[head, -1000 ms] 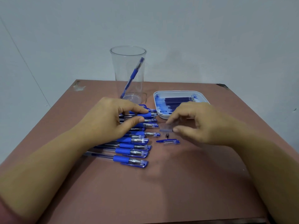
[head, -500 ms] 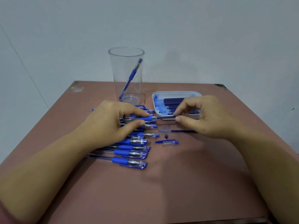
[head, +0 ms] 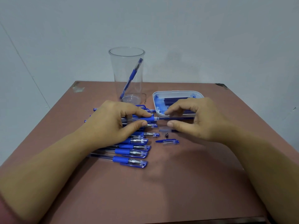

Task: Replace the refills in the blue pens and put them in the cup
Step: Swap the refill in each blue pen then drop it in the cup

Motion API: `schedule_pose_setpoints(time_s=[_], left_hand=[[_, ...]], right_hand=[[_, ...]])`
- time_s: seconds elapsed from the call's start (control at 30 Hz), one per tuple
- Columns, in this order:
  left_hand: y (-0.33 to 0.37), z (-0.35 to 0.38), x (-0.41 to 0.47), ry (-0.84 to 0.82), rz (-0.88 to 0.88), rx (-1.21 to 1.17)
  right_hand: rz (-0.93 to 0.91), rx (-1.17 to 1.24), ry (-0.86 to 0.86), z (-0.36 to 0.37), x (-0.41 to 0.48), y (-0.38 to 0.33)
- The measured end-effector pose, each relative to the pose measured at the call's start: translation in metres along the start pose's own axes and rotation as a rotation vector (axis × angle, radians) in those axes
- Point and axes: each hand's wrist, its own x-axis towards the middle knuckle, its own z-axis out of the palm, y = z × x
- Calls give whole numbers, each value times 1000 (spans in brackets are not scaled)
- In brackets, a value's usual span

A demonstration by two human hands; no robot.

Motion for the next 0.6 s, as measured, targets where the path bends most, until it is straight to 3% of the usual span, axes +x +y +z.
schedule_pose_setpoints(time_s=[0.17, 0.37, 0.6], left_hand=[[-2, 1, 0, -7, -2, 27], [-7, -4, 0, 35, -57, 34], [-5, -6, 1, 39, -64, 34]], right_hand=[[-47, -38, -23, 6, 4, 0], [92, -1, -38, -17, -5, 8], [189, -158, -206, -13, -5, 12]])
